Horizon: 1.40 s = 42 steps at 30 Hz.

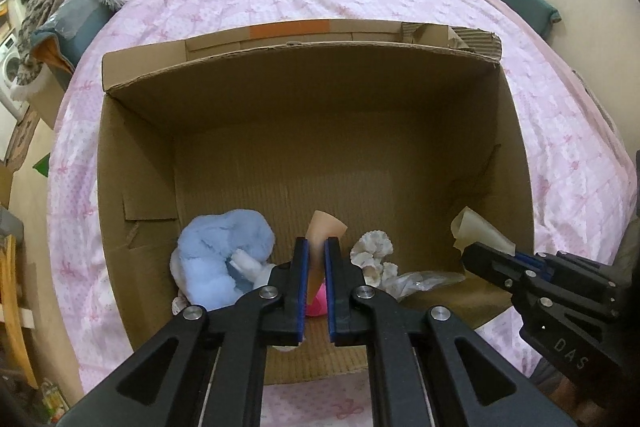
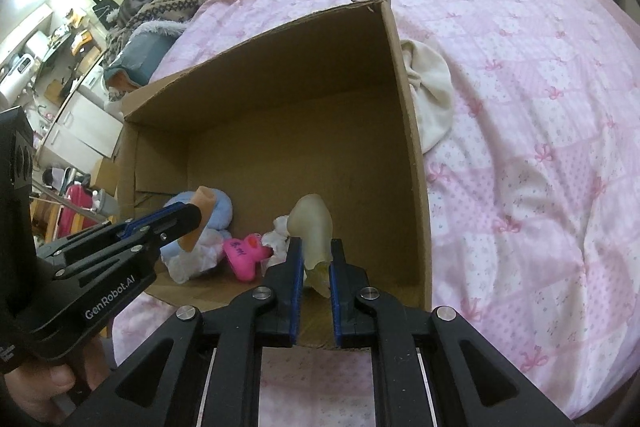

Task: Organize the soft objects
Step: 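Carry the orange tube with the left gripper while the right gripper carries the cone into the box, then open the left gripper to drop the tube while the right gripper releases the cone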

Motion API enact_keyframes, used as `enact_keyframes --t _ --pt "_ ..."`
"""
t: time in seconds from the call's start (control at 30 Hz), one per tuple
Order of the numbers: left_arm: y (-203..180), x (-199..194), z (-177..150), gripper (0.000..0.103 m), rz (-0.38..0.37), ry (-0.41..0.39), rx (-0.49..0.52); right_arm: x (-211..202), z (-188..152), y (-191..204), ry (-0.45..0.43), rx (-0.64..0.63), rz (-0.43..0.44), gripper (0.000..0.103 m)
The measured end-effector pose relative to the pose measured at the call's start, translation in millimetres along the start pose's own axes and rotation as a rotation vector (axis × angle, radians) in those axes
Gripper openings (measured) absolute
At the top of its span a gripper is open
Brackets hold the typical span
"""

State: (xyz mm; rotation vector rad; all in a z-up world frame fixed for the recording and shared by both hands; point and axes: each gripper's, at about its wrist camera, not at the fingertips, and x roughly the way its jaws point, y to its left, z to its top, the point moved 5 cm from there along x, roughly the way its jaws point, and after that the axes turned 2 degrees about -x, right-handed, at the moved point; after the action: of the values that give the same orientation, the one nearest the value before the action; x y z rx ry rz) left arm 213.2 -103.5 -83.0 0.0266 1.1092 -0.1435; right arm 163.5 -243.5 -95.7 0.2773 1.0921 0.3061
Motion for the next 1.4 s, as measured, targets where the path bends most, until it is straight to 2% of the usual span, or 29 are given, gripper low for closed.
enact_keyframes --t 0.13,0.4,0.6,0.67,0.7,0.73,0.83,0.93,1.1,1.23,1.33,1.4 --pt "1 -1 0 0.01 0.003 0.003 -0.005 1 3 1 -0.002 0.0 -0.003 0.015" --pt "-5 -9 -2 0.011 0.011 -0.004 0.025 -1 5 4 -0.019 -0.004 -0.009 0.017" --pt "-2 -19 -2 0.028 0.039 -0.023 0.039 -8 6 3 -0.043 0.01 0.015 0.026" --pt "0 -22 -3 0.042 0.053 -0.032 0.042 -11 6 3 -0.051 0.013 0.022 0.029" --pt "2 -26 -2 0.044 0.062 -0.044 0.042 -12 6 3 -0.056 0.012 0.022 0.03" --pt "4 -29 -2 0.047 0.068 -0.056 0.041 -14 6 4 -0.062 0.009 0.02 0.034" --pt "11 -39 -3 0.047 0.088 -0.074 0.033 -23 8 6 -0.102 0.007 0.035 0.067" --pt "19 -47 -3 0.047 0.088 -0.082 0.011 -36 10 10 -0.142 -0.012 0.026 0.068" --pt "32 -77 -6 0.047 0.125 -0.165 -0.006 -60 10 18 -0.195 -0.03 0.018 0.068" --pt "42 -103 -11 0.047 0.105 -0.222 -0.042 -81 9 26 -0.246 -0.056 -0.014 0.068" --pt "50 -120 -16 0.057 0.097 -0.259 -0.068 -94 8 35 -0.277 -0.084 -0.033 0.069" --pt "57 -131 -22 0.058 0.091 -0.281 -0.085 -103 4 41 -0.301 -0.103 -0.057 0.071"
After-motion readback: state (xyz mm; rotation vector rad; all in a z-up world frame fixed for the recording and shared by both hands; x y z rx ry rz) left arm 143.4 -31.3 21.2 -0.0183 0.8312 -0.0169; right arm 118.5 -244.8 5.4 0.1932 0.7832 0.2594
